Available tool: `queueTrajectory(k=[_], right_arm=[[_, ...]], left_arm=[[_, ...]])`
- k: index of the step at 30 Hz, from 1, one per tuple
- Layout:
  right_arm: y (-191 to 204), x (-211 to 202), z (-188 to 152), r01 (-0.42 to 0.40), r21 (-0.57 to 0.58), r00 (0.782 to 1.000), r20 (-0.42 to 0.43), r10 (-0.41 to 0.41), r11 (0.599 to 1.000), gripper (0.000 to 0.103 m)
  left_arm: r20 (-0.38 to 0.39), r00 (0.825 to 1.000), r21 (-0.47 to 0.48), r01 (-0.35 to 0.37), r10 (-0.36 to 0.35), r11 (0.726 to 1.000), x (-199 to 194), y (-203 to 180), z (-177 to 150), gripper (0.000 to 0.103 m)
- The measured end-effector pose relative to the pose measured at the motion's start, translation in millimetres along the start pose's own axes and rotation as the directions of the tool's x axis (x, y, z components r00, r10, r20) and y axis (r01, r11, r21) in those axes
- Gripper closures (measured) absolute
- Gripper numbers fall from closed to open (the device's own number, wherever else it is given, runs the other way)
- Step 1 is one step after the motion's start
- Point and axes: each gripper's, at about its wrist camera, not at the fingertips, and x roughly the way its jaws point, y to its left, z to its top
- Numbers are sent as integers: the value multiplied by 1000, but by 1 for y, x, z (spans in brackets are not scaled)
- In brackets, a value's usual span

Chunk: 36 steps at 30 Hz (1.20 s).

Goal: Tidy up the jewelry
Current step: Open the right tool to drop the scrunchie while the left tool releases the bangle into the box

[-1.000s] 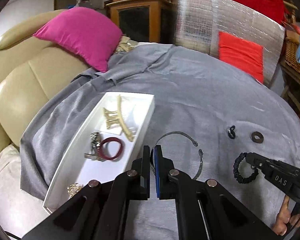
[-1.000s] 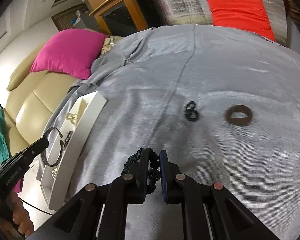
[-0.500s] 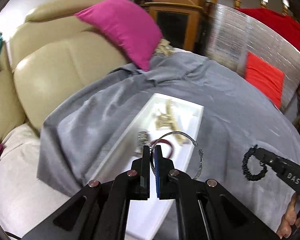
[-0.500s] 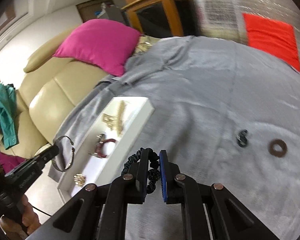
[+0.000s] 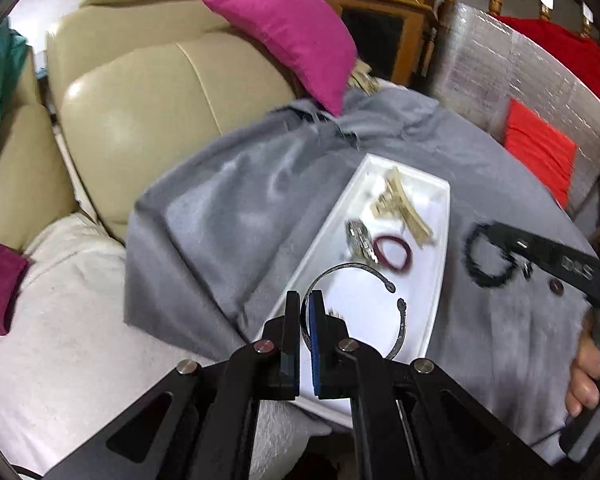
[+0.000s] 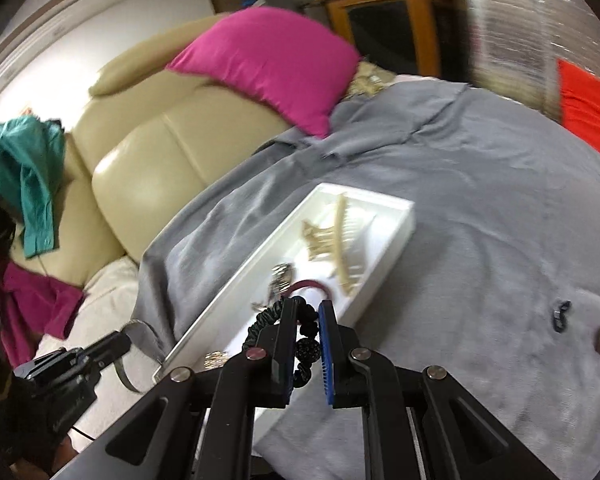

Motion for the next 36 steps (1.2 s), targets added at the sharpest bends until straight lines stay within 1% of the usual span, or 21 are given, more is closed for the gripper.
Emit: queueTrajectory(k=[2,5,9,14,16,20,24,26,32,36], right_arm=[[11,13,-1,-8,-15,1000,-24,8,1000,91],[22,35,-1,-5,-34,997,-73,2,999,91],[29,64,-1,3,-51,991,-133,-10,999,91],[27,89,0,0,-47,977,-211,-10,999,91],[29,98,-1,-3,-65,966,-258,-14,998,91],[32,110,-3,3,-90,949,-314,-31,996,91],[33,120,-3,30,-109,937,-344,-66,994,91],[34,125,-3,40,-114,930,-360,-79,993,91],[36,136,-4,49,-122,920,-381,-92,991,91],[32,142,-6,50,-110,911,-401,-90,993,90]], left_arm=[[-27,999,13,31,-31,999,3,0,-4,99],[-86,992,36,92,-88,995,16,-4,-7,99],[-149,984,65,106,-96,992,33,-10,-13,99],[-223,966,68,147,-128,987,47,-14,-22,99],[-242,962,63,149,-130,987,52,-13,-22,99],[-279,953,40,134,-118,990,64,-9,-21,99],[-302,948,52,123,-102,991,70,-15,-21,99],[-309,947,51,107,-86,993,74,-17,-22,99],[-322,946,39,60,-44,997,84,-16,-23,99],[-348,936,29,70,-55,997,92,-17,-27,99]])
